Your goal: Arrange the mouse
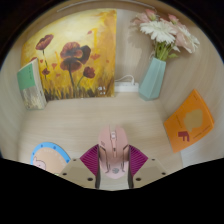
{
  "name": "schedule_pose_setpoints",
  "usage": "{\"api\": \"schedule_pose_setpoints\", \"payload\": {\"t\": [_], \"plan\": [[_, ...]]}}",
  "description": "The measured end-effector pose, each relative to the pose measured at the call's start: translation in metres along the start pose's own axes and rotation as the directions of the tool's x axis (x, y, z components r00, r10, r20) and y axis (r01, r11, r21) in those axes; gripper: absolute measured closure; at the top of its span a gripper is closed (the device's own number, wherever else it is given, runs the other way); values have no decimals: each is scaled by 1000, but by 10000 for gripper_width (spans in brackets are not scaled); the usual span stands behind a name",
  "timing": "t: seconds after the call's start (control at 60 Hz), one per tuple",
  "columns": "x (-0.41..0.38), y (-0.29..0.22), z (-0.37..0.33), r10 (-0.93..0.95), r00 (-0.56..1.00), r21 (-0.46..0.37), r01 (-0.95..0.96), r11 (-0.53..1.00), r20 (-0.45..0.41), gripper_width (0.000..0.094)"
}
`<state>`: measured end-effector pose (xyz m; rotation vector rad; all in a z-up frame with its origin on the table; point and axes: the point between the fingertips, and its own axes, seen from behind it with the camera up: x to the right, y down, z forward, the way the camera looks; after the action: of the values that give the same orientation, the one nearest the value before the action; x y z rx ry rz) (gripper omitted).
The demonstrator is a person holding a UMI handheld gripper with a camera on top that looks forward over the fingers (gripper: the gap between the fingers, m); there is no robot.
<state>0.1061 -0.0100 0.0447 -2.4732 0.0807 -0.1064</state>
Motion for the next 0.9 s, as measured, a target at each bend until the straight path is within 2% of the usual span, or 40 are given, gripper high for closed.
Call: {"api": "schedule_pose_setpoints", "payload": {"t": [0.2, 0.35, 0.5, 0.7, 0.9], "plan": [[-75, -94, -97, 8, 1000, 207, -14, 978, 29, 561], [-152, -102, -134, -37, 996, 270, 14, 963, 81, 561], [-207, -44, -108, -113, 987, 206, 88, 975, 113, 564], [-218, 57, -52, -82, 991, 30, 80, 996, 101, 563], [-214, 105, -28, -47, 995, -56, 52, 997, 83, 562]]}}
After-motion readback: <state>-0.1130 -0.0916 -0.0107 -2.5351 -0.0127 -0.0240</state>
